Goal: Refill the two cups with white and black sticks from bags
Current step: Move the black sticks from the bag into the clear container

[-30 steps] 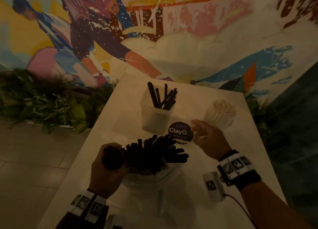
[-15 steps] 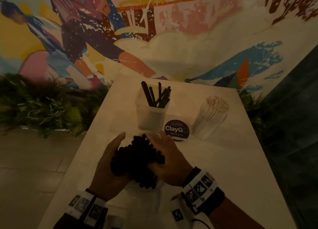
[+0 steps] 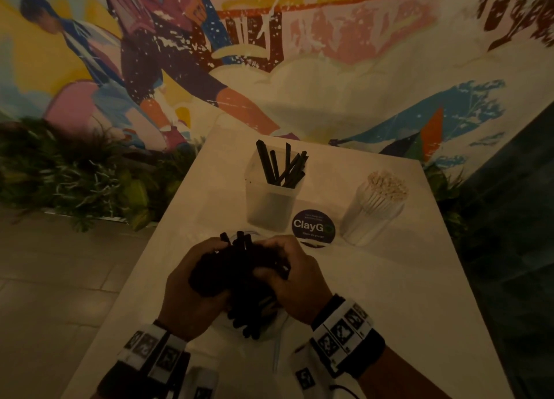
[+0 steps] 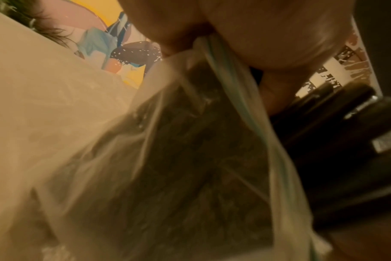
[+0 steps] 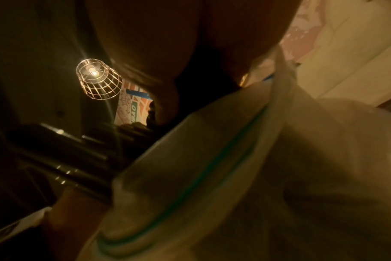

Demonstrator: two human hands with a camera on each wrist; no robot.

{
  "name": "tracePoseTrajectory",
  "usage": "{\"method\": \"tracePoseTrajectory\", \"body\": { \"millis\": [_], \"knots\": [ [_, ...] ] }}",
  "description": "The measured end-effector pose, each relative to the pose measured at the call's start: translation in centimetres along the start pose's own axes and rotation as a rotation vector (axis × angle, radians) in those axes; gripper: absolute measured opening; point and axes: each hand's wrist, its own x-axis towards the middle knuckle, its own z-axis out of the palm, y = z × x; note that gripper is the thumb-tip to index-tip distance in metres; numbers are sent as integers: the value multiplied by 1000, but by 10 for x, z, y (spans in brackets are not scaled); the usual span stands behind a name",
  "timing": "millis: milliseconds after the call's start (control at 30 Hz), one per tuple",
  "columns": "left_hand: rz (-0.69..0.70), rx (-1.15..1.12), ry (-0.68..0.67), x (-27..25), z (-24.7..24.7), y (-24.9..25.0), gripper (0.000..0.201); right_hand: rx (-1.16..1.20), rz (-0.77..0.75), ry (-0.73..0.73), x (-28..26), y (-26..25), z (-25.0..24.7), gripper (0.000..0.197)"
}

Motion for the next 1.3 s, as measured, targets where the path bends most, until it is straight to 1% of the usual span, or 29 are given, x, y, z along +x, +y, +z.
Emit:
{"method": "tracePoseTrajectory", "body": {
  "millis": [67,133,167,233,300,400,467,600,667,767,900,1000,1067,1200,1300],
  "knots": [
    [-10,-68,32,-1,-1,-1,53,30,12,63,2,1,-2,31],
    [-14,-61,52,-3,-3,-3,52,46,-25,149,3,2,-2,31],
    [-21,-42,60,-3,-4,-5,52,46,-44,186,4,3,-2,32],
    [-44,-16,78,-3,-7,-8,52,49,-34,247,5,4,0,35],
    [-58,-31,93,-3,-7,-9,51,50,-15,307,8,4,-1,38],
    [-70,-70,105,-3,-6,-9,52,72,-37,369,12,-3,-4,43],
    [-74,-83,112,-4,-5,-9,52,73,-37,367,14,-3,-2,43],
    [-74,-82,95,-4,-6,-8,54,3,20,301,15,4,4,42],
    [-79,-100,95,-4,-7,-9,54,29,21,286,17,4,5,43],
    [-67,-73,101,-5,-7,-8,53,61,3,323,18,7,5,43],
    [-87,-94,103,-7,-6,-5,55,51,67,301,16,17,10,47],
    [-91,-85,95,-8,-7,-5,56,53,51,320,18,15,9,51],
    [-104,-86,99,-8,-8,-5,56,35,37,329,19,14,8,49],
    [-119,-85,103,-9,-8,-5,55,-27,63,270,24,16,12,46],
    [-124,-81,103,-9,-9,-4,55,-7,87,288,23,18,13,45]
  ]
}}
